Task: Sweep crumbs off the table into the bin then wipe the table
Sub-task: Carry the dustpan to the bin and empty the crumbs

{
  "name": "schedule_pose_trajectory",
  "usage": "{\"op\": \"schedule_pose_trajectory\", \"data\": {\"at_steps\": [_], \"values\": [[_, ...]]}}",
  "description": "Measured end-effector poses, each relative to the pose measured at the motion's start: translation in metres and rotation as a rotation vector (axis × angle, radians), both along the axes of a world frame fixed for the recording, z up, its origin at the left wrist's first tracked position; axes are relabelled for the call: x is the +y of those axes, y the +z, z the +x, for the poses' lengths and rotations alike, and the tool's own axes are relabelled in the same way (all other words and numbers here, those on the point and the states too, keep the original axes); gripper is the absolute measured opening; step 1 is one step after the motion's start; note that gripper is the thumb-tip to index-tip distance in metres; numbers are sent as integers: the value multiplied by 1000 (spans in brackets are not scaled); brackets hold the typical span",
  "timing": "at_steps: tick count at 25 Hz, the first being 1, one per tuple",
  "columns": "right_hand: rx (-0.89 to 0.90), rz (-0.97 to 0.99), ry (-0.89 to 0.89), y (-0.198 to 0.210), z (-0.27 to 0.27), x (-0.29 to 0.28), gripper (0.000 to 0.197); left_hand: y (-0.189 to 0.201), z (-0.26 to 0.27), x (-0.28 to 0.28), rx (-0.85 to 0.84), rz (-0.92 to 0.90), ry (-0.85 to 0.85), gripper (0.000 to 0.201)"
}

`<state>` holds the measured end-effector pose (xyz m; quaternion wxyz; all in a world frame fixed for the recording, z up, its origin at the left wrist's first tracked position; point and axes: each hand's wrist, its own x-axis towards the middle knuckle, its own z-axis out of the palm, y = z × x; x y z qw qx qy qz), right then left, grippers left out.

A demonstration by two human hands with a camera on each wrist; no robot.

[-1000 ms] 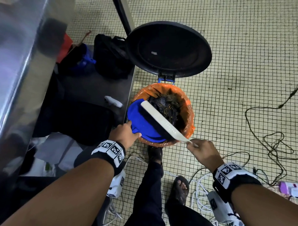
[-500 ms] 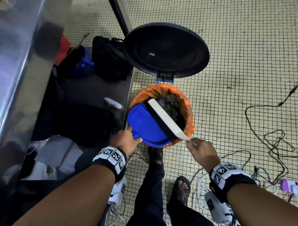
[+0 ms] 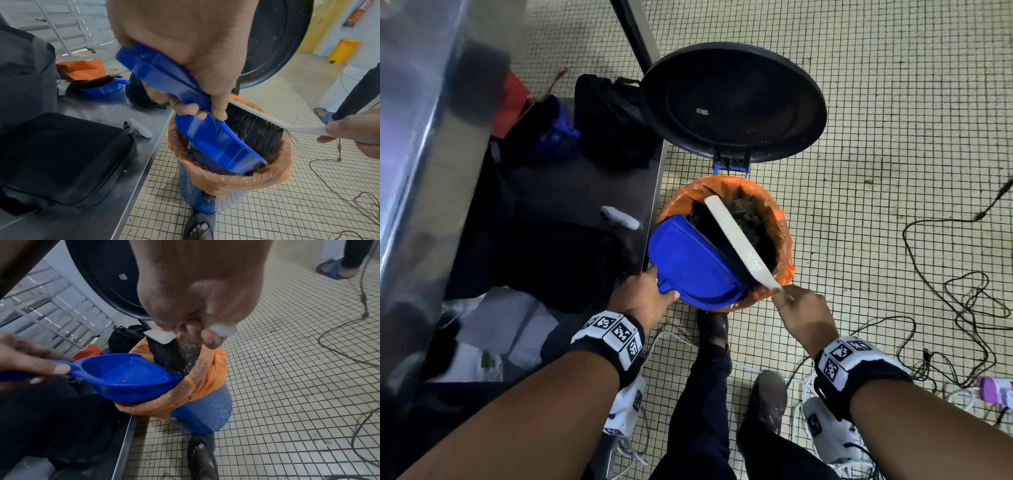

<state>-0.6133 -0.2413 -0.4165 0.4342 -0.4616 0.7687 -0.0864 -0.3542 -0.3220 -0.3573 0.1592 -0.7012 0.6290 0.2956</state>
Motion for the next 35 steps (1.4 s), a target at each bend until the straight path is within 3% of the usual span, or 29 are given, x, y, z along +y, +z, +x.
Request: {"op": "schedule_pose_trajectory", "data": {"at_steps": [5, 9, 15, 19, 24, 27, 30, 35], "values": [[-57, -33, 42, -5, 4, 17, 27, 4, -2, -10, 47, -19, 34, 34], [31, -92, 19, -15, 4, 11, 27, 3, 1, -9, 87, 7, 9, 32], [73, -184, -39, -23, 6, -5, 48, 0, 6, -7, 54, -1, -21, 38], [-47, -103, 29, -21, 6, 9, 28, -1, 8, -15, 44, -15, -12, 39], [84, -86, 31, -33, 9, 3, 42, 0, 5, -12, 48, -22, -91, 37], [164, -99, 72, -29, 12, -10, 41, -2, 5, -12, 38, -22, -81, 39], [138, -139, -9, -23, 11, -17, 39, -3, 7, -12, 0, -12, -119, 39], [-6, -178, 14, -16, 14, -18, 31, -8, 4, -20, -1, -45, -130, 44]]}}
